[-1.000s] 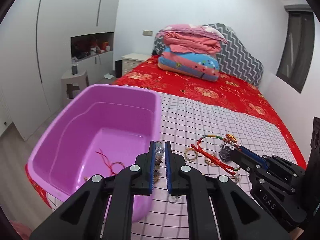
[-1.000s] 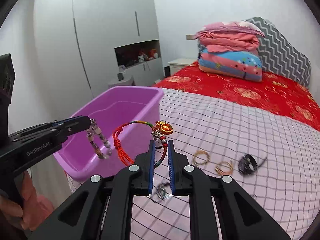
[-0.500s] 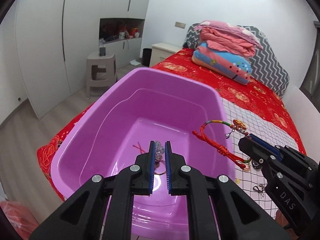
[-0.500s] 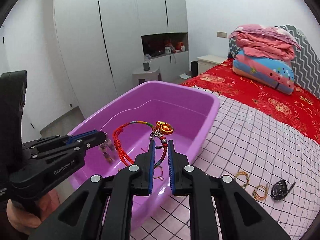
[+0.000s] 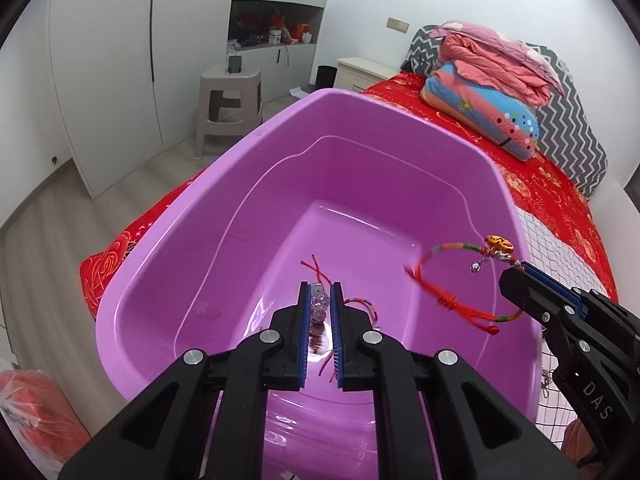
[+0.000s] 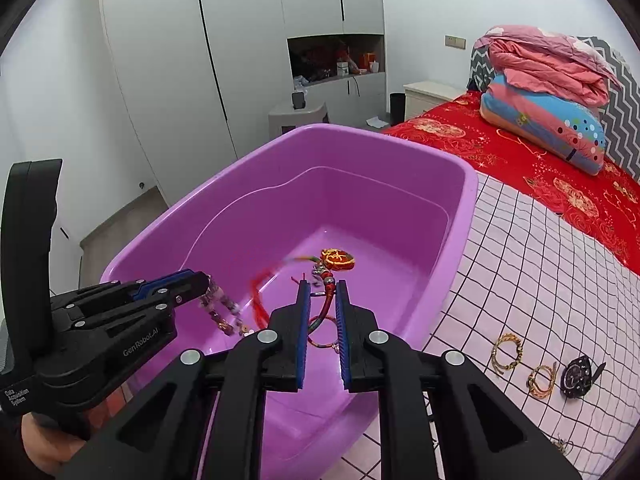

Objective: Organize jewelry
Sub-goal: 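Carry both bracelets into the purple basin and open both tools, then move both open tools from the basin back over the remaining jewelry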

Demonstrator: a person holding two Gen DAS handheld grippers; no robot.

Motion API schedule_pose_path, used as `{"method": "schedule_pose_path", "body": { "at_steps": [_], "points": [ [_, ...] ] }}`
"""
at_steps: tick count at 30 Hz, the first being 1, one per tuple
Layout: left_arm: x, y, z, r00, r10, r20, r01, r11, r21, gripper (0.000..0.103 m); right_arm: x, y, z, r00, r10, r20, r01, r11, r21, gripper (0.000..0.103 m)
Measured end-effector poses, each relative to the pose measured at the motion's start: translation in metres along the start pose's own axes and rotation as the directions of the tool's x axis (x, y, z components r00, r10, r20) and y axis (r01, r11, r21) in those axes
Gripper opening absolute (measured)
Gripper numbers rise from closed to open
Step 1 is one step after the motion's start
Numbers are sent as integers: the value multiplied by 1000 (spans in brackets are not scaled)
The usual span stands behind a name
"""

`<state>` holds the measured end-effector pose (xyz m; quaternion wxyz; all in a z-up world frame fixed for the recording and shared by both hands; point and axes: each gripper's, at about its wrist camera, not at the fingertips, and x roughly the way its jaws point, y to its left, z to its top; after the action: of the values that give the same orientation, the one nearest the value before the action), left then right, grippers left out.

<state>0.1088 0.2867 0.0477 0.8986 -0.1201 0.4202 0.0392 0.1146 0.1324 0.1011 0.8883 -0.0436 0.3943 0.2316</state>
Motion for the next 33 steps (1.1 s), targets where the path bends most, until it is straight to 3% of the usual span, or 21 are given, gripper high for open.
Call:
{"method": "schedule_pose_path", "body": {
  "at_steps": [4, 5, 6, 8, 16, 33],
  "points": [
    [1, 2, -1, 999, 33, 2, -33, 999, 9, 16, 2, 2, 1, 1000, -6, -4, 6, 1000, -8, 13],
    [0, 2, -1, 999, 42, 5, -42, 999, 10, 33, 2, 3, 1, 1000, -10, -7, 10, 1000, -11, 15],
    [-2, 3, -1, 998, 58, 11, -58, 998, 6, 61, 2, 3, 1, 1000, -13, -8, 13, 1000, -10, 26],
    [-9, 5, 0, 996, 75, 47, -74, 997, -13, 83, 0, 1, 1, 1000, -16, -1, 16, 1000, 1, 36],
    [-16, 4, 1, 992, 117, 43, -116, 993, -13, 88, -12, -10, -5, 1000, -23, 14, 22, 999, 33, 37],
    [-38, -21, -16, 991, 125, 40, -125, 992, 9, 93, -49, -29, -28, 999, -19, 41, 15, 996, 88, 41]
  ]
}}
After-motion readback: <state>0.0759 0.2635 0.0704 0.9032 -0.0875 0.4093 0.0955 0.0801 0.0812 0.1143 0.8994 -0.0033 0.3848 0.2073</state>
